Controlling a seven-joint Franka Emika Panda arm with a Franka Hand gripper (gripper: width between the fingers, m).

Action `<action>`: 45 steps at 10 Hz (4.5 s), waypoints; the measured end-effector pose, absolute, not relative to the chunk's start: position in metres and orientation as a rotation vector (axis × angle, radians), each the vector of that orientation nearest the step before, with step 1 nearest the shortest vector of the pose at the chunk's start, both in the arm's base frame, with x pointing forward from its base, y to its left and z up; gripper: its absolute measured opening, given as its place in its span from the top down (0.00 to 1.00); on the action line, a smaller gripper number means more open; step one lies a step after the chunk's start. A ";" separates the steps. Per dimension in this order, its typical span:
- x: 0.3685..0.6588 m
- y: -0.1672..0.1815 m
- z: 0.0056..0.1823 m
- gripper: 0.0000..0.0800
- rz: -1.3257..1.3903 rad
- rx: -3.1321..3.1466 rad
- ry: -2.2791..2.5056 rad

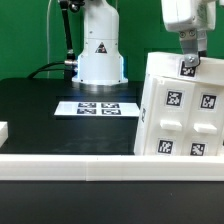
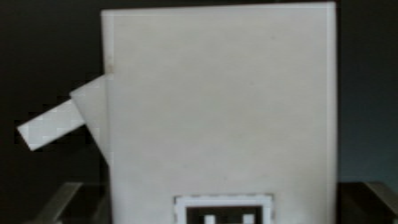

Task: Assemble cabinet

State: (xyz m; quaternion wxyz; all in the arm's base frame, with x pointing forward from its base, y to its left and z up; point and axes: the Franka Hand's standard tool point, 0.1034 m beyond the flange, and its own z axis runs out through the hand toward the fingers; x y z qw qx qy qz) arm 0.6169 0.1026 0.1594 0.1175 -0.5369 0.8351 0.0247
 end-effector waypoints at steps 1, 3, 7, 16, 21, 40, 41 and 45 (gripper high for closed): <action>0.617 0.103 0.161 0.05 0.071 -1.577 2.437; 0.618 0.104 0.165 0.01 0.068 -1.580 2.428; 0.625 0.105 0.190 0.00 0.074 -1.562 2.373; 0.630 0.108 0.190 0.00 -0.045 -2.605 1.333; 0.629 0.106 0.188 0.00 -0.122 -2.882 0.674; 0.617 0.079 0.159 0.00 -0.077 -2.479 -1.995; 0.615 0.077 0.154 0.00 -0.073 -2.483 -1.992; 0.615 0.075 0.153 0.12 -0.068 -2.524 -1.953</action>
Offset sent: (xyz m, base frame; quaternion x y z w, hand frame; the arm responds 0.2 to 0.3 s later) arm -0.0056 0.0020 0.0160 0.0055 -0.0202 0.0087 0.9997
